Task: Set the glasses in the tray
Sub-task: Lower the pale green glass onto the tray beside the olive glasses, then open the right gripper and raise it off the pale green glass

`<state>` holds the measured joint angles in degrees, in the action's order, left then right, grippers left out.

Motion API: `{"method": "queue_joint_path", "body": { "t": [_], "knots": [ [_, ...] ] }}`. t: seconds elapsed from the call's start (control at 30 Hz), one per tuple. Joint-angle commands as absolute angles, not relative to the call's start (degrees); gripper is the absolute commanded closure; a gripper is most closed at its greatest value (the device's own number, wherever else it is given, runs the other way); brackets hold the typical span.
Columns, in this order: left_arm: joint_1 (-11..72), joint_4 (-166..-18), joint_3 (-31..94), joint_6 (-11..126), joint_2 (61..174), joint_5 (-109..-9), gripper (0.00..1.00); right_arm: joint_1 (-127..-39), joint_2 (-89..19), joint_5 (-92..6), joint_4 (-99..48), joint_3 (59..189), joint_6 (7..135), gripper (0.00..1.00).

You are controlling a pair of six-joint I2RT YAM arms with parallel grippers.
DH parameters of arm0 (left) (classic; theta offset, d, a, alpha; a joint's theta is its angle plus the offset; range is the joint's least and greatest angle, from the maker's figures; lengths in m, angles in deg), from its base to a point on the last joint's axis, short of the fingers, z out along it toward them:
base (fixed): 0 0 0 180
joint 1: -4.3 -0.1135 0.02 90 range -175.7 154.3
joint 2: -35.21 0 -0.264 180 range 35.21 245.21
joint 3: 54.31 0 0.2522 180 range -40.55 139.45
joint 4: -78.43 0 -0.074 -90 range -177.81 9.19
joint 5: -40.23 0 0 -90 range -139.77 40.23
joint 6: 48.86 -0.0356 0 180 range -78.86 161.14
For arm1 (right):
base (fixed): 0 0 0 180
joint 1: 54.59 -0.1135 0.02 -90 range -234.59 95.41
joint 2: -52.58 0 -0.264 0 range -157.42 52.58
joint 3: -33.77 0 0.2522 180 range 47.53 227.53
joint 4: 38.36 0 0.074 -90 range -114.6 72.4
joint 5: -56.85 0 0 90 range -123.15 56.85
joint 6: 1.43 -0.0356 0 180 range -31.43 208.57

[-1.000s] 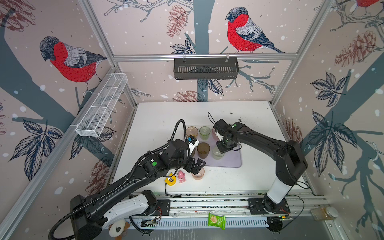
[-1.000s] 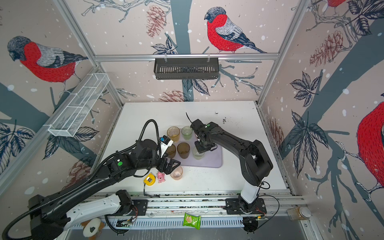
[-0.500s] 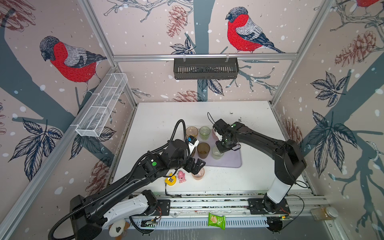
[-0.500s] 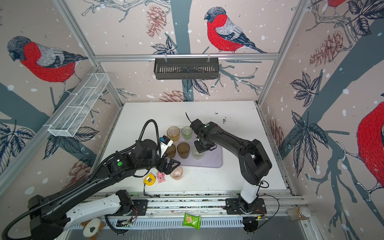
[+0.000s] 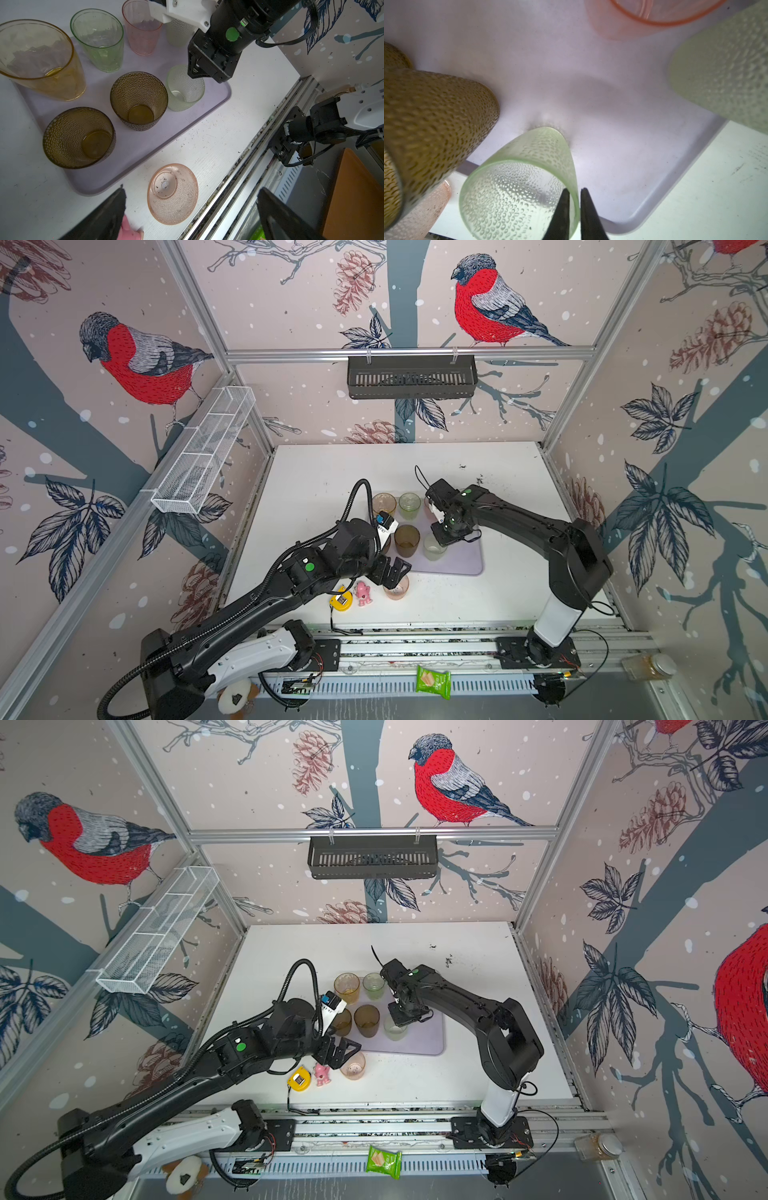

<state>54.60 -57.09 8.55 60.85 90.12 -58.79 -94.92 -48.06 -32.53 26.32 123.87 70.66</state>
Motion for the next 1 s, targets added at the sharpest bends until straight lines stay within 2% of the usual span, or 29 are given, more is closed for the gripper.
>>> {"method": "queue_joint_path", "body": {
  "t": [0.0, 0.57, 0.87, 0.97],
  "knots": [
    [54.66, -57.65, 8.58, 61.12, 90.16, -59.0, 0.02, -95.02, -47.88, -32.68, 25.94, 123.67, 70.12, 0.82],
    [54.64, -57.48, 8.41, 61.4, 89.95, -59.0, 0.02, -95.8, -46.8, -31.05, 26.78, 124.31, 69.51, 0.67],
    [54.64, -57.75, 7.73, 61.7, 89.48, -59.26, 0.02, -97.67, -46.59, -28.63, 28.47, 126.66, 69.08, 0.54],
    [54.66, -57.75, 7.5, 61.88, 89.0, -59.35, 0.02, -98.64, -46.38, -27.79, 29.32, 127.58, 68.58, 0.54]
  ]
}}
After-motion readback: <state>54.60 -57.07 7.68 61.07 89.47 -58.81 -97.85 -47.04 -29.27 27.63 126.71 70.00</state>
